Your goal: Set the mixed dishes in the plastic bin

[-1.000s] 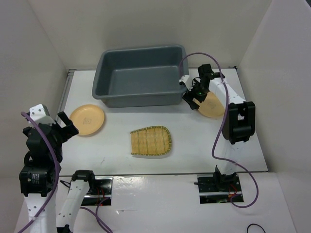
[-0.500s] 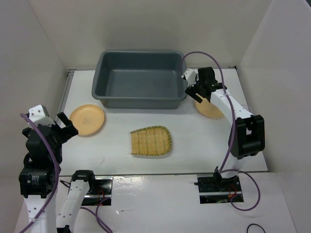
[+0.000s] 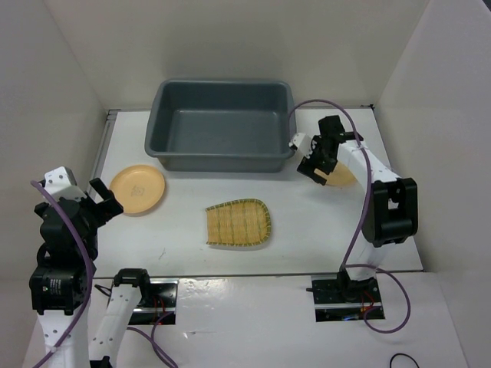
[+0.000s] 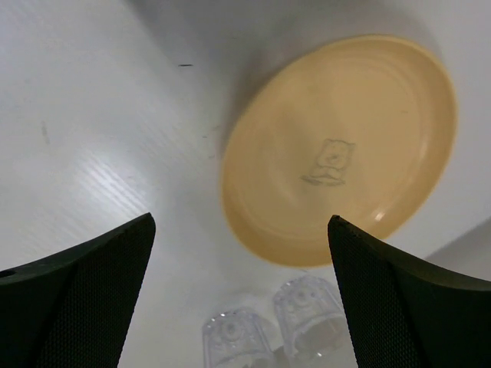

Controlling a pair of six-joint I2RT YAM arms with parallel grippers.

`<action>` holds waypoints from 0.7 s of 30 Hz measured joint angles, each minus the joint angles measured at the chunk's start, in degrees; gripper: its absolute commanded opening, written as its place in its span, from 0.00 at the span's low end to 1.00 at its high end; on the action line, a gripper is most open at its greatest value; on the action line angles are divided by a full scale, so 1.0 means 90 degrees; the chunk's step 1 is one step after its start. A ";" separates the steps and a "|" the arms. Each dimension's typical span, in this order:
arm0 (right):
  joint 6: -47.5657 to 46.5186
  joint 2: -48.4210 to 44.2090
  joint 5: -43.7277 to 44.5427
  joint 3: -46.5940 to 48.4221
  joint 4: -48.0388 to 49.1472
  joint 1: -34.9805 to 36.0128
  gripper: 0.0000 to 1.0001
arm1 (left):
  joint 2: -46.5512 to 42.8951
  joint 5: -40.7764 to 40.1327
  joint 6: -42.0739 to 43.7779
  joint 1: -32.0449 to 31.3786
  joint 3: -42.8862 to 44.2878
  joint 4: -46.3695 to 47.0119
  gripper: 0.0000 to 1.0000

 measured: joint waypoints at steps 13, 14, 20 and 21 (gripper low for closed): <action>0.0019 0.1175 -0.0789 -0.0058 -0.0442 -0.0585 0.95 | 0.0019 0.0000 0.0000 0.0000 0.0000 0.0000 1.00; 0.0022 0.1287 -0.0792 -0.0056 -0.0464 -0.0651 0.95 | 0.0029 0.0000 0.0000 0.0000 0.0000 0.0000 1.00; -0.0012 0.1596 -0.0782 0.0131 -0.0593 -0.0843 0.89 | 0.0168 0.0000 0.0000 0.0000 0.0000 -0.0002 1.00; -0.0015 0.1637 -0.0804 0.0199 -0.0651 -0.0877 0.89 | 0.0194 0.0000 0.0000 0.0000 0.0000 0.0000 1.00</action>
